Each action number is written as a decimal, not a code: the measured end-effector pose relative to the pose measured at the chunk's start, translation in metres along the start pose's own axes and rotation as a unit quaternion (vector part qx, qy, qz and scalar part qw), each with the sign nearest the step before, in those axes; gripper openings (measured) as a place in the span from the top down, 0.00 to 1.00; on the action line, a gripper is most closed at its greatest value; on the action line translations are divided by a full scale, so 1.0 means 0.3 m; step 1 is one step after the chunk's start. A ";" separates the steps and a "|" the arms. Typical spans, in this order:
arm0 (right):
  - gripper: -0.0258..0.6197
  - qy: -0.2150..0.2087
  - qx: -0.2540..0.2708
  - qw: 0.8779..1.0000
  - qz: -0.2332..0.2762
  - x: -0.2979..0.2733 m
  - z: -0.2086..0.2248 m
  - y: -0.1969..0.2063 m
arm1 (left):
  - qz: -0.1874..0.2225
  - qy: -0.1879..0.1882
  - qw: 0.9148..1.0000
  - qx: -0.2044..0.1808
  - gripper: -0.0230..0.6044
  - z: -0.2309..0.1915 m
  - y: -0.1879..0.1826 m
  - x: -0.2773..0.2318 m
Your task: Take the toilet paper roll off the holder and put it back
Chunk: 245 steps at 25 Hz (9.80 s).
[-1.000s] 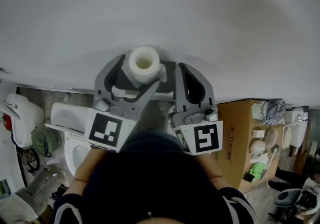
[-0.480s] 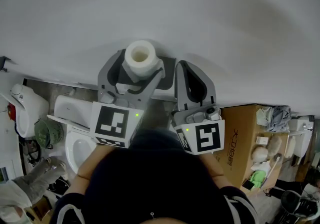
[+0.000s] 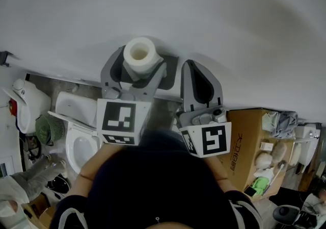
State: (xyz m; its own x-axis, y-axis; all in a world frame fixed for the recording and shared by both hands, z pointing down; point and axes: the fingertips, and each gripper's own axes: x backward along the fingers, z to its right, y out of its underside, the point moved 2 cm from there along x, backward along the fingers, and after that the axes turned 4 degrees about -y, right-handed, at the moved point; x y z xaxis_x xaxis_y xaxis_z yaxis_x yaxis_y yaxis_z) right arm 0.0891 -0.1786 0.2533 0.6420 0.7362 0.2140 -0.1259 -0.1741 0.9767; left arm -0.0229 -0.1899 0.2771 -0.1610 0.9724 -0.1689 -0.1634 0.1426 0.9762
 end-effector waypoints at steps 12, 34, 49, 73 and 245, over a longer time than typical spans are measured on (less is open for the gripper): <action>0.94 -0.012 -0.008 1.000 -0.004 0.001 0.014 0.016 | -0.030 -0.053 0.998 -0.005 0.38 -0.024 0.013 -0.021; 0.93 -0.031 0.000 1.000 -0.004 -0.002 -0.014 0.001 | 0.028 -0.043 0.999 0.001 0.47 -0.060 -0.071 0.068; 0.93 0.004 0.025 1.000 -0.002 -0.054 -0.137 -0.046 | 0.056 -0.028 0.998 0.030 0.47 -0.229 -0.123 0.164; 0.94 0.074 0.061 0.995 -0.009 -0.107 -0.346 -0.045 | 0.073 0.012 0.997 0.001 0.47 -0.512 -0.032 0.237; 0.93 0.106 0.035 0.994 0.003 0.195 0.012 -0.054 | 0.115 0.050 0.990 -0.063 0.47 -0.198 -0.165 0.149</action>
State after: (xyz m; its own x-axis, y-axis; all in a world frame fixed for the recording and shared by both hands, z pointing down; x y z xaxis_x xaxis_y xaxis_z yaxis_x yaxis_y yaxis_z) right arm 0.1314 -0.1349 0.2499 0.4672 0.8546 0.2266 -0.0724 -0.2184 0.9732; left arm -0.0799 -0.1643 0.2132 -0.3022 0.9525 0.0366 -0.2299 -0.1101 0.9670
